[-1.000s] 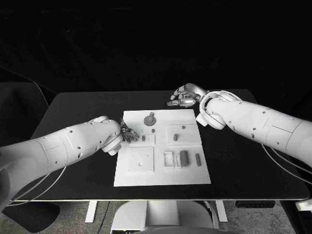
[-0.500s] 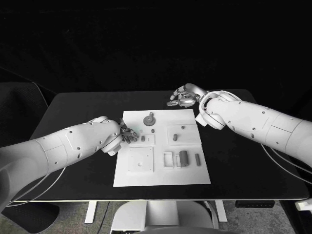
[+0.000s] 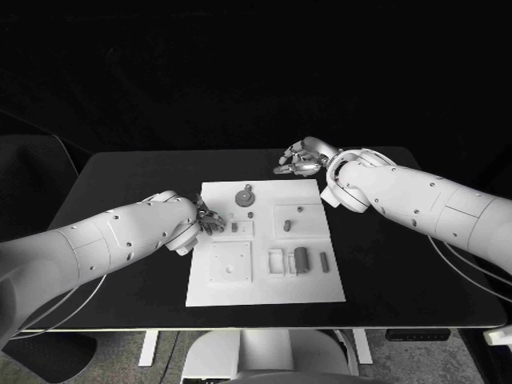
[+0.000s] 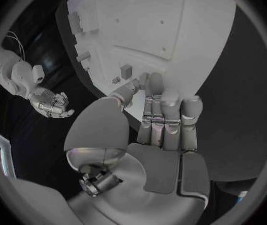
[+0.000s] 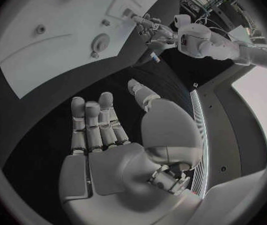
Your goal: Assemble the parts on the task board
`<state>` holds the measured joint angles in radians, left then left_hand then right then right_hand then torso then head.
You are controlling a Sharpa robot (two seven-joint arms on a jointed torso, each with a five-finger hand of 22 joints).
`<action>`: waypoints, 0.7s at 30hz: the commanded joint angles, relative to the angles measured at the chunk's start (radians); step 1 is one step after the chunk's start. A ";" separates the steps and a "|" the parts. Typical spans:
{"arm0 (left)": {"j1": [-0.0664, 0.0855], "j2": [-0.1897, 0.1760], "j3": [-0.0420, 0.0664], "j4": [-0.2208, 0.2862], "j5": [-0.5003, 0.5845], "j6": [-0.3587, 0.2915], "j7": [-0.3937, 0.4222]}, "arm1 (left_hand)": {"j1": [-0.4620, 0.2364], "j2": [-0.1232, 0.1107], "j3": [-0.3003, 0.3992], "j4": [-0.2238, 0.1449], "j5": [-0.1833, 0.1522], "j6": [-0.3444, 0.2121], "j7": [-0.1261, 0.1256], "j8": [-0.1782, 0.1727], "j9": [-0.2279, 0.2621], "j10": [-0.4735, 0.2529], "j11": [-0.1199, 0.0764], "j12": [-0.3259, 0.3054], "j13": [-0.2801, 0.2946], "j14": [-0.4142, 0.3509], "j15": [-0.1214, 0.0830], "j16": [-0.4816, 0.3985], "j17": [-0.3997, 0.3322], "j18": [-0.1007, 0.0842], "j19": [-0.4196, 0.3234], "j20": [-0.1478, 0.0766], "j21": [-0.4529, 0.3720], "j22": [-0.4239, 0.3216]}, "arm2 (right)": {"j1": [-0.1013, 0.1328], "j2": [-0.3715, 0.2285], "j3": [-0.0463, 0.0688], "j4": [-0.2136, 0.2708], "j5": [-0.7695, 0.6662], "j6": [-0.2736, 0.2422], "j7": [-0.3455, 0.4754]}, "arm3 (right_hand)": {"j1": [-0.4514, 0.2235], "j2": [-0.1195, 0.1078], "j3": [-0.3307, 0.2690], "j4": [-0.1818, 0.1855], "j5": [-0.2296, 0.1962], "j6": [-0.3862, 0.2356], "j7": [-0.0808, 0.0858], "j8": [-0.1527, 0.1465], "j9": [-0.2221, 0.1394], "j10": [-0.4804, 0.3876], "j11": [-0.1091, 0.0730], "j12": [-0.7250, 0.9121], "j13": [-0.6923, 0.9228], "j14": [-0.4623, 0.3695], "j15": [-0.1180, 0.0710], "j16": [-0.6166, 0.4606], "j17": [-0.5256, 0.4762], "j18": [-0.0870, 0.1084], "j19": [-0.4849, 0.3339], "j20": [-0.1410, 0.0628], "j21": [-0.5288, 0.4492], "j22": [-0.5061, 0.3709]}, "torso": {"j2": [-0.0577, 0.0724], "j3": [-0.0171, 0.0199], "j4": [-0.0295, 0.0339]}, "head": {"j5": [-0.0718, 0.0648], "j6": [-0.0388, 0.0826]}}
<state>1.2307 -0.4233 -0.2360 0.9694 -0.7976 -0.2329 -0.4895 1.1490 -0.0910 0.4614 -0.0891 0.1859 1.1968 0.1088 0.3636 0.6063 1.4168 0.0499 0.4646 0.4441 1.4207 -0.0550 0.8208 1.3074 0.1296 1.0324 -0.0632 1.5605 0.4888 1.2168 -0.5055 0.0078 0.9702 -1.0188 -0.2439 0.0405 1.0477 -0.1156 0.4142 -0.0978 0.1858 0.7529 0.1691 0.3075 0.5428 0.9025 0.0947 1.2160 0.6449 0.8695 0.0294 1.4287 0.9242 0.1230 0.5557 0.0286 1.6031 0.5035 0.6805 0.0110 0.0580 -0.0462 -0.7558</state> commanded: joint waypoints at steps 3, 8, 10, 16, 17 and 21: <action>-0.002 0.008 -0.001 0.001 -0.060 0.037 0.018 | 0.072 0.059 0.049 -0.041 0.003 0.008 0.001 0.003 0.001 0.004 -0.006 0.006 0.002 -0.001 -0.007 0.008 0.035 0.060 0.002 0.000 0.006 0.001 | 0.000 0.000 0.000 0.005 -0.001 0.013 0.007 | -0.006 0.001 -0.003 0.001 -0.002 -0.009 0.001 0.005 -0.001 -0.002 0.000 0.002 -0.001 -0.003 0.001 0.000 -0.001 -0.007 -0.003 -0.002 -0.004 -0.001 | 0.000 0.0007 -0.0004 | -0.001 -0.002; -0.002 0.012 -0.001 0.003 -0.109 0.074 0.022 | 0.077 0.058 0.053 -0.043 0.003 0.009 0.001 0.003 0.002 0.004 -0.006 0.006 0.002 -0.001 -0.008 0.009 0.035 0.060 0.002 0.000 0.007 0.001 | 0.000 0.000 0.000 0.006 -0.001 0.012 0.007 | -0.006 0.001 -0.003 0.001 -0.002 -0.009 0.001 0.005 -0.001 -0.002 0.000 0.002 -0.001 -0.003 0.001 0.000 -0.001 -0.007 -0.003 -0.002 -0.004 -0.001 | 0.001 0.0008 -0.0007 | -0.002 -0.003; -0.002 0.012 -0.001 0.003 -0.131 0.082 0.024 | 0.079 0.058 0.054 -0.043 0.003 0.010 0.001 0.003 0.002 0.004 -0.006 0.006 0.002 -0.001 -0.008 0.010 0.035 0.060 0.002 0.000 0.007 0.001 | -0.001 -0.001 0.000 0.006 -0.001 0.012 0.006 | -0.006 0.001 -0.003 0.001 -0.002 -0.009 0.001 0.005 -0.001 -0.002 0.000 0.002 -0.001 -0.003 0.001 0.000 -0.001 -0.007 -0.003 -0.002 -0.004 -0.001 | 0.000 0.0008 -0.0011 | -0.002 -0.003; -0.002 0.010 0.000 -0.005 -0.168 0.106 0.027 | 0.085 0.057 0.059 -0.045 0.003 0.012 0.001 0.004 0.003 0.006 -0.007 0.007 0.003 -0.001 -0.008 0.012 0.035 0.060 0.002 0.000 0.008 0.002 | -0.001 -0.001 0.000 0.006 -0.001 0.013 0.006 | -0.006 0.001 -0.004 0.001 -0.002 -0.009 0.001 0.005 -0.001 -0.002 0.000 0.002 -0.001 -0.003 0.001 0.000 -0.001 -0.007 -0.003 -0.002 -0.004 -0.001 | 0.000 0.0010 -0.0002 | -0.003 -0.004; -0.002 0.010 0.000 -0.006 -0.171 0.110 0.028 | 0.085 0.057 0.059 -0.045 0.003 0.012 0.001 0.004 0.003 0.006 -0.007 0.007 0.003 -0.001 -0.008 0.012 0.035 0.060 0.002 0.000 0.008 0.002 | -0.001 -0.001 0.000 0.006 -0.001 0.013 0.006 | -0.006 0.001 -0.004 0.001 -0.002 -0.009 0.001 0.005 -0.001 -0.002 0.000 0.002 -0.001 -0.003 0.001 0.000 -0.001 -0.007 -0.003 -0.002 -0.004 -0.001 | 0.000 0.0008 -0.0002 | -0.004 -0.004; -0.002 0.012 0.000 -0.009 -0.189 0.123 0.031 | 0.086 0.057 0.060 -0.045 0.003 0.013 0.001 0.004 0.003 0.006 -0.007 0.008 0.003 0.000 -0.008 0.012 0.035 0.060 0.002 0.000 0.008 0.002 | -0.001 -0.001 0.000 0.006 -0.001 0.013 0.007 | -0.006 0.001 -0.004 0.001 -0.002 -0.009 0.001 0.005 -0.001 -0.002 0.000 0.002 -0.002 -0.003 0.001 0.000 -0.001 -0.007 -0.003 -0.002 -0.004 -0.001 | 0.000 0.0007 -0.0004 | -0.005 -0.005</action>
<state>1.2342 -0.4150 -0.2334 0.9600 -0.9395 -0.1651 -0.4684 1.1580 -0.1000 0.4670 -0.0863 0.1849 1.2038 0.1088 0.3649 0.6069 1.4204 0.0461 0.4684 0.4459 1.4196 -0.0553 0.8287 1.3073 0.1238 1.0315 -0.0622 1.5642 0.4896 1.2166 -0.5064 0.0078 0.9744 -1.0188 -0.2431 0.0404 1.0477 -0.1157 0.4141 -0.0978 0.1858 0.7529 0.1691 0.3075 0.5428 0.9025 0.0947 1.2160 0.6450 0.8695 0.0294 1.4287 0.9243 0.1230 0.5557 0.0286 1.6031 0.5035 0.6810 0.0119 0.0575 -0.0502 -0.7601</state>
